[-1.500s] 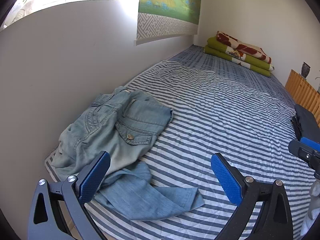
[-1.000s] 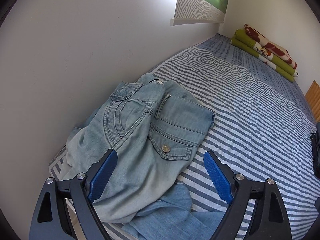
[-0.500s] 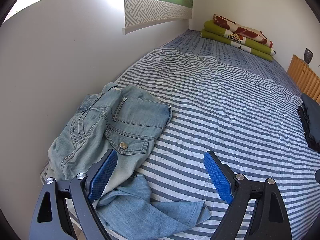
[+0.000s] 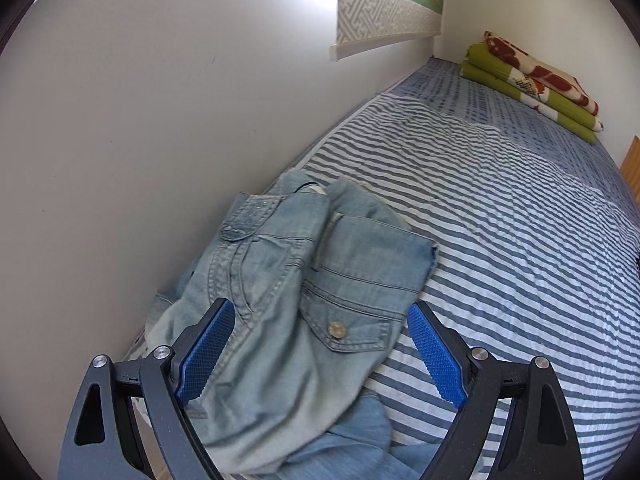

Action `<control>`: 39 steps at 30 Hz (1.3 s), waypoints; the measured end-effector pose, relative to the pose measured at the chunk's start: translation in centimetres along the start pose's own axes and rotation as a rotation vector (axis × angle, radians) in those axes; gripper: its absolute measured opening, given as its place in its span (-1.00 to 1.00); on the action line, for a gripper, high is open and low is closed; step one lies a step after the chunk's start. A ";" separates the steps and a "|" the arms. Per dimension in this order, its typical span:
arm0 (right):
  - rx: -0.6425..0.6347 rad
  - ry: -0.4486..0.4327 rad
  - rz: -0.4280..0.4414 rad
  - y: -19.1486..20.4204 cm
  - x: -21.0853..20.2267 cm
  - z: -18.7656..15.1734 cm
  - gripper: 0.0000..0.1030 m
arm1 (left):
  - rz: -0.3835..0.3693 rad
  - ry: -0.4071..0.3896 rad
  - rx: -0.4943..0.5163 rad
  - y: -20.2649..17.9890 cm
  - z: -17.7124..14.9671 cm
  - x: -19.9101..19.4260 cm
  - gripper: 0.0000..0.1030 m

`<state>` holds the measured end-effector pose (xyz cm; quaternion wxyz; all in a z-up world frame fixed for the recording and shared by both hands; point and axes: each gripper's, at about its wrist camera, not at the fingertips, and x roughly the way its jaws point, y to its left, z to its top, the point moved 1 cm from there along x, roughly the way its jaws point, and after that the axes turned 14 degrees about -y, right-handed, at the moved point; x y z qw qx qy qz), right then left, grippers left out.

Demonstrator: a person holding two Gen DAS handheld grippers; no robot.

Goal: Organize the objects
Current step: 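Move the left gripper toward the crumpled light-blue jeans on the bed, then grasp the jeans waistband with the left gripper and lift it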

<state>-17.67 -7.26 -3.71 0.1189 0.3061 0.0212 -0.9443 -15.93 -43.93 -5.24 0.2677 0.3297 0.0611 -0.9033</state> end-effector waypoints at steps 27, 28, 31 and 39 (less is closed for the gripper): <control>-0.070 0.062 0.009 4.0 4.3 -0.3 0.69 | 0.078 0.162 0.026 3.6 -2.0 13.0 -0.64; -0.074 0.056 0.005 3.9 4.1 -0.3 0.69 | 0.069 0.162 0.006 3.9 -2.0 12.7 -0.66; -0.071 0.050 0.003 3.5 3.8 -0.3 0.69 | 0.042 0.139 -0.029 4.1 -1.9 11.3 -0.75; -0.047 0.044 0.012 2.0 3.3 -0.8 0.69 | -0.119 0.039 0.005 0.0 -0.8 2.5 -0.82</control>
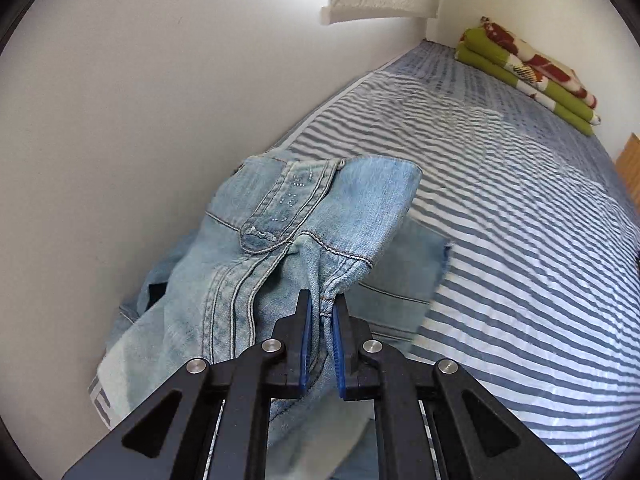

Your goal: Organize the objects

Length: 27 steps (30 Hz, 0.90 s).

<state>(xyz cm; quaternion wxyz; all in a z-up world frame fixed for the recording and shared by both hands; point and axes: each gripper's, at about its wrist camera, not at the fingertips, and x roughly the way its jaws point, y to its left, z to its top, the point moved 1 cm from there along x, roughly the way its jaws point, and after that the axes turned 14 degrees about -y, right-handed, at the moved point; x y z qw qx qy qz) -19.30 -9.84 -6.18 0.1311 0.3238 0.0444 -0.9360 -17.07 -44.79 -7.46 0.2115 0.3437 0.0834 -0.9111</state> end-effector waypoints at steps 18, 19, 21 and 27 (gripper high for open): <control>0.246 0.026 -0.132 -14.8 -6.3 -7.4 0.69 | -0.495 0.056 0.346 -34.8 -18.9 -17.6 -0.83; 0.263 0.024 -0.144 -15.9 -6.8 -8.0 0.69 | -0.502 0.048 0.387 -36.1 -20.1 -17.8 -0.82; 0.303 0.026 -0.154 -17.7 -7.7 -9.2 0.69 | -0.498 0.053 0.428 -37.0 -21.6 -18.2 -0.58; 0.340 0.055 -0.063 -18.9 -7.5 -10.6 0.70 | -0.591 0.068 0.344 -31.9 -20.0 -21.2 -0.23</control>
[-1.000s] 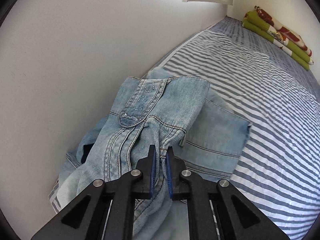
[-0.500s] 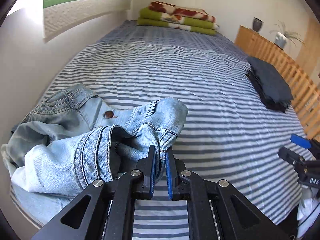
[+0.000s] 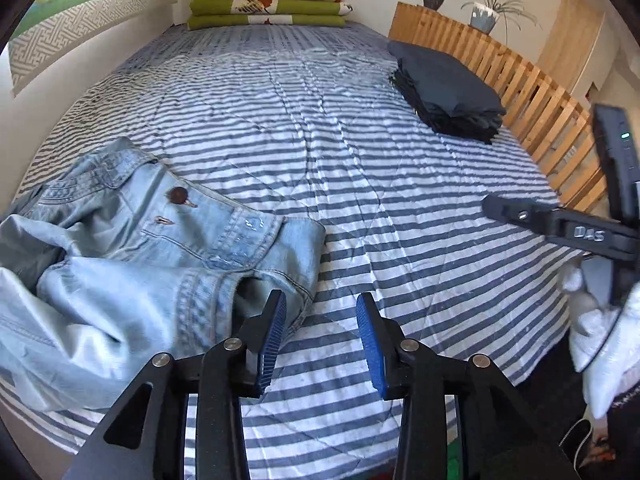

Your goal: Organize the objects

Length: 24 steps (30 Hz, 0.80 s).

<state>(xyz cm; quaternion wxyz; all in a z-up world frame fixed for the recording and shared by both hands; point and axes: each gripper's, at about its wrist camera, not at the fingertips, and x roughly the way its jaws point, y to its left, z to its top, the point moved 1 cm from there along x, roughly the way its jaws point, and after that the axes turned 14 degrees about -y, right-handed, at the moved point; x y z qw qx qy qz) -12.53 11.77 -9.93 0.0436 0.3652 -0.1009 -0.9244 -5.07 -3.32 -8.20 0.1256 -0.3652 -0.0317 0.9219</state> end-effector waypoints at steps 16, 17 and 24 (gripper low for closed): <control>0.044 0.303 0.142 10.1 12.8 -3.2 0.69 | 0.315 0.088 -0.188 29.7 12.6 4.8 0.59; 0.059 0.319 0.134 10.0 13.4 -3.5 0.69 | 0.297 0.104 -0.223 31.1 12.9 6.3 0.59; 0.102 0.349 0.124 10.5 16.0 -3.2 0.77 | 0.294 0.193 -0.310 35.6 12.5 15.1 0.70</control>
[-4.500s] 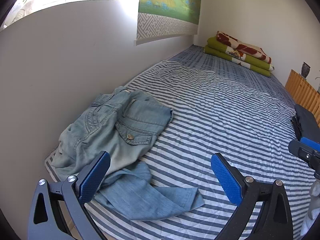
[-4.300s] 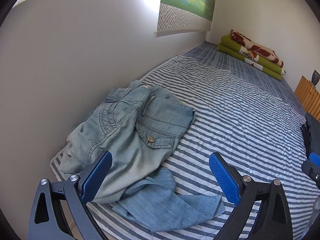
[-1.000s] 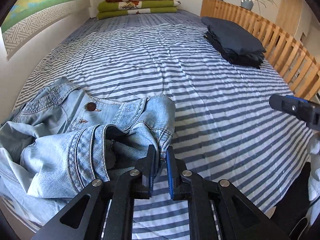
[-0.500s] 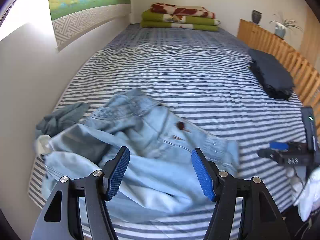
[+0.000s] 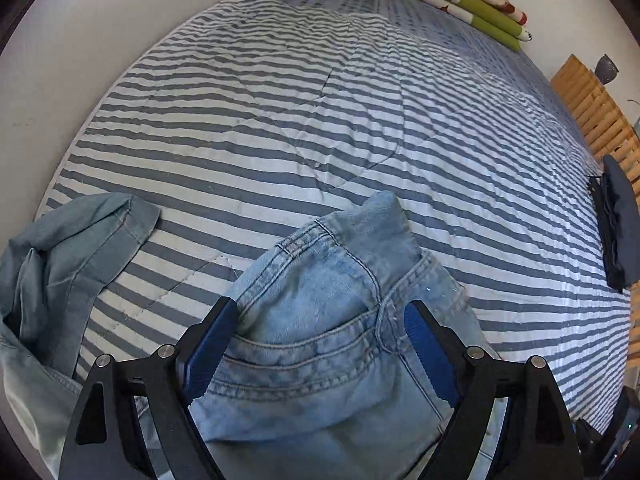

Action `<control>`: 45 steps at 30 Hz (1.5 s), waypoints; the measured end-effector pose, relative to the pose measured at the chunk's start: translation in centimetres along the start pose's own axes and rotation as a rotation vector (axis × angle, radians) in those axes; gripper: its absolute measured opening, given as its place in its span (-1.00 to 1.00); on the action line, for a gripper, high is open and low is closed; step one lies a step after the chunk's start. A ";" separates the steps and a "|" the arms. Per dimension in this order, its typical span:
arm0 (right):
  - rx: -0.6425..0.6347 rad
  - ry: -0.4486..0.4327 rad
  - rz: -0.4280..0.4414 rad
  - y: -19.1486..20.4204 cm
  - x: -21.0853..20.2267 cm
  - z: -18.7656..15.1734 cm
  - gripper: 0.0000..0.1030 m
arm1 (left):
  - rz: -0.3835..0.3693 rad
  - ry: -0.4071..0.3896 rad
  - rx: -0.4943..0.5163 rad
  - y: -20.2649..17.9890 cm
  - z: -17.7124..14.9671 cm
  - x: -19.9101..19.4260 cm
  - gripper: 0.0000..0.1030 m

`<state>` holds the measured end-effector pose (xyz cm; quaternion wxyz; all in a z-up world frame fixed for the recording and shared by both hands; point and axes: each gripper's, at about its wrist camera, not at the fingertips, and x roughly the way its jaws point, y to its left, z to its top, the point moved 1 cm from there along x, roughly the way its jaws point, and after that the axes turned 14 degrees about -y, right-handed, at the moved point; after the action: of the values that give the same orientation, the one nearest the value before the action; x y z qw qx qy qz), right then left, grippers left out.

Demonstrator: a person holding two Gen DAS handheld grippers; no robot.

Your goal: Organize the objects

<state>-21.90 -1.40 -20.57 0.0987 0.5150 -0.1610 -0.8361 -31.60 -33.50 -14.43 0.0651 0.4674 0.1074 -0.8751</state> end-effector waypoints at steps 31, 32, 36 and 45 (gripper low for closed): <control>0.054 -0.024 0.022 0.1 -0.6 -0.7 0.15 | -0.070 -0.039 -0.122 2.2 1.0 2.7 0.70; 0.045 -0.021 0.027 0.5 -0.4 -0.6 0.15 | -0.086 -0.030 -0.118 2.0 0.7 3.1 0.31; -0.021 -0.005 0.021 2.9 0.8 -0.1 0.04 | -0.020 -0.033 -0.062 1.0 -0.6 3.3 -0.62; -0.028 -0.146 0.043 3.7 -3.0 0.6 -0.91 | -0.059 -0.209 -0.035 -3.2 1.9 -7.4 -0.78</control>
<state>-21.13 -3.72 -16.45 0.1117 0.4475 -0.1670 -0.8714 -29.73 -30.81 -6.85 0.0585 0.3689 0.1289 -0.9186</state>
